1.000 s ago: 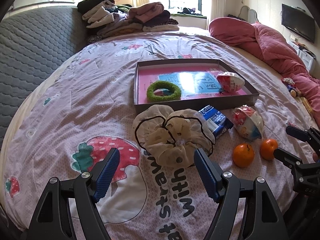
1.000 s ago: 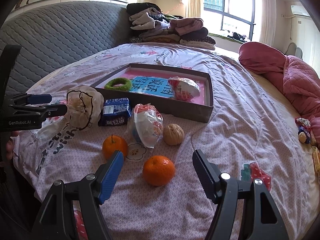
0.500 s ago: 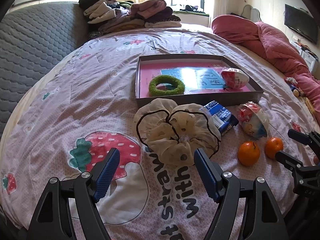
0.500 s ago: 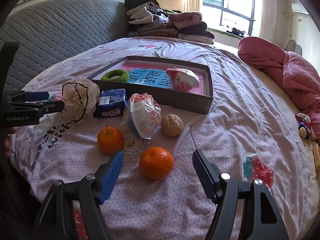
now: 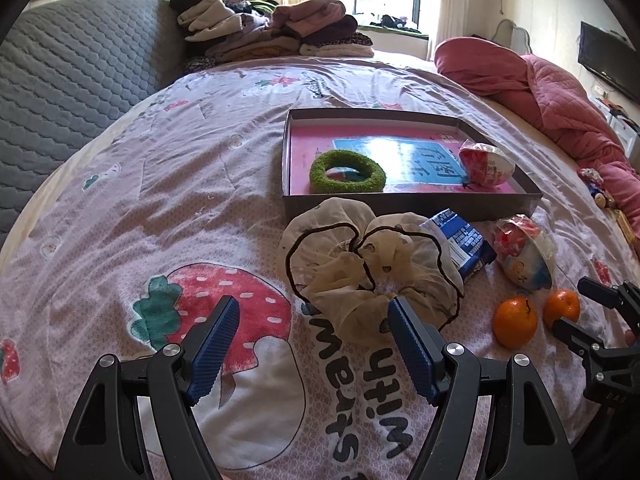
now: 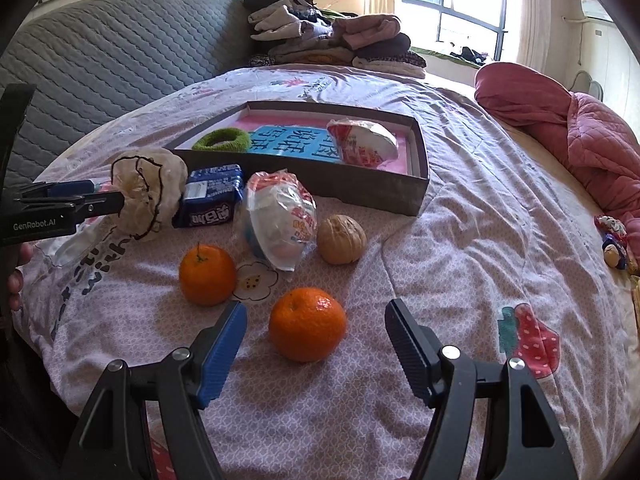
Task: Organize objects
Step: 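Move the left gripper to the cream fabric pouch while the right approaches an orange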
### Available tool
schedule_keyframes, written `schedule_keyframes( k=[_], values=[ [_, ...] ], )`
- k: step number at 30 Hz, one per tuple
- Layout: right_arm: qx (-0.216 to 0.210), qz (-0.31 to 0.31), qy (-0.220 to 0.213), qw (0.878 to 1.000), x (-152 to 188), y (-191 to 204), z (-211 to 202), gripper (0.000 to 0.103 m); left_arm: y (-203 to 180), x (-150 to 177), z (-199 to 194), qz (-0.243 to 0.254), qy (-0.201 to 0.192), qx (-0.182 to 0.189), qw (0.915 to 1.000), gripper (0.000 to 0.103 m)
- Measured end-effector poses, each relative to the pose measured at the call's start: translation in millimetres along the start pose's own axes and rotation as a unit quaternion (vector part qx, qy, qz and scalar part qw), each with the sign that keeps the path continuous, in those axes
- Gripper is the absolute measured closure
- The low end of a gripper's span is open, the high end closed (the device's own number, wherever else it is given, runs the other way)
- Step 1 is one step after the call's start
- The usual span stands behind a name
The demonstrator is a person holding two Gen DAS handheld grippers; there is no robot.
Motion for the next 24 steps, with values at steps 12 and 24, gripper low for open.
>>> schedule_keyframes(
  k=[12, 24],
  values=[
    [0.000, 0.010, 0.006, 1.000, -1, -4, 8, 0.032, 6, -6, 12, -0.010, -0.013, 0.009, 0.9998, 0.026],
    [0.004, 0.007, 0.008, 1.000, -3, -3, 16, 0.039, 5, -21, 28, -0.015, -0.018, 0.013, 0.9996, 0.026]
  ],
)
Point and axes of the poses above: each gripper's, at about its wrist camera, not at the fingertips, and z roughly the way its jaws point, y to its left, x to its underside, the point moved 4 cm from there along z, roughly the way its jaws point, and after that the axes turned 15 degrees about y, right-handed, at the moved point
